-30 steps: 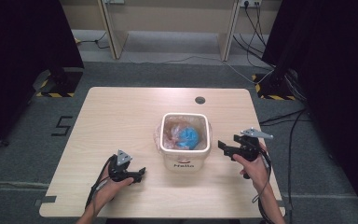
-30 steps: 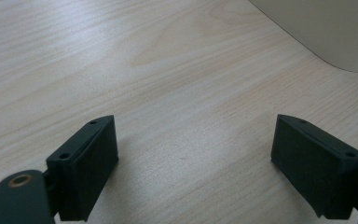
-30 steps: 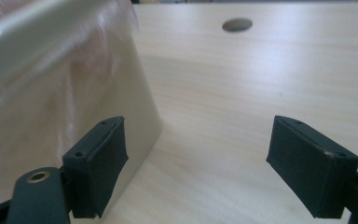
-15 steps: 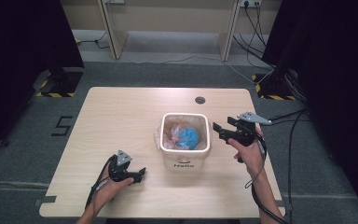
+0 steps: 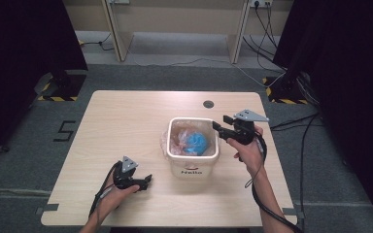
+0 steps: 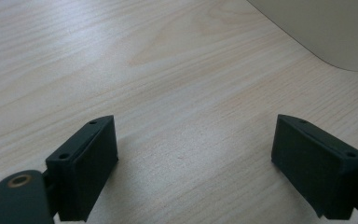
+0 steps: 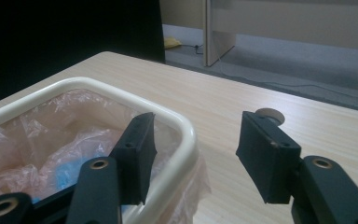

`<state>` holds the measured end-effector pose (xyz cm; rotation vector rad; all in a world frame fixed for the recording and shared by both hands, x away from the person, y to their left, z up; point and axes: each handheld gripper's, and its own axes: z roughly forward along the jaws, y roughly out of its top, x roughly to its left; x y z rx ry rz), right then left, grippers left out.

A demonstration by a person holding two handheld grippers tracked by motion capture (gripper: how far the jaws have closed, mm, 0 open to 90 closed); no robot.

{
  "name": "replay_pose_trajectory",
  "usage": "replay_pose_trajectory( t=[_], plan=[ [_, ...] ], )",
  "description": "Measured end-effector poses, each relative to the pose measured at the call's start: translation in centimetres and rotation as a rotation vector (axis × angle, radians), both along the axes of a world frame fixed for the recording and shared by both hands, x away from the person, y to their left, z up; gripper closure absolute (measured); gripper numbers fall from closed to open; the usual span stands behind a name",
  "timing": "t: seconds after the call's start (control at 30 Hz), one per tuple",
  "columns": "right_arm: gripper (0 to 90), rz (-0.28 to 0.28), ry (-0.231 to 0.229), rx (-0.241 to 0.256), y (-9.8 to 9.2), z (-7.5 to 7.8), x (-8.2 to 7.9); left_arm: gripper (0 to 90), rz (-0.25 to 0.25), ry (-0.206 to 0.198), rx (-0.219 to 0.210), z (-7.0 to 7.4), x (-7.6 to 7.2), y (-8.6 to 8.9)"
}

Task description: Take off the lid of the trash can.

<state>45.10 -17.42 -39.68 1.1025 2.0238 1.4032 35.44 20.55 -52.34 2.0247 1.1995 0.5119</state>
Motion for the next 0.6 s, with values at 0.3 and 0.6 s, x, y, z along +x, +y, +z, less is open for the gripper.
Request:
replay_pose_trajectory(
  t=[0.3,0.6],
  plan=[
    [56.2,-0.012,-0.001,-0.073,1.4,-0.4,0.7,13.4,0.000,0.000,0.000,0.0,0.0,0.0],
    [62.3,0.003,0.044,-0.150,2.8,-1.3,1.3,13.4,-0.001,0.001,0.000,0.0,-0.1,0.0]
  ],
)
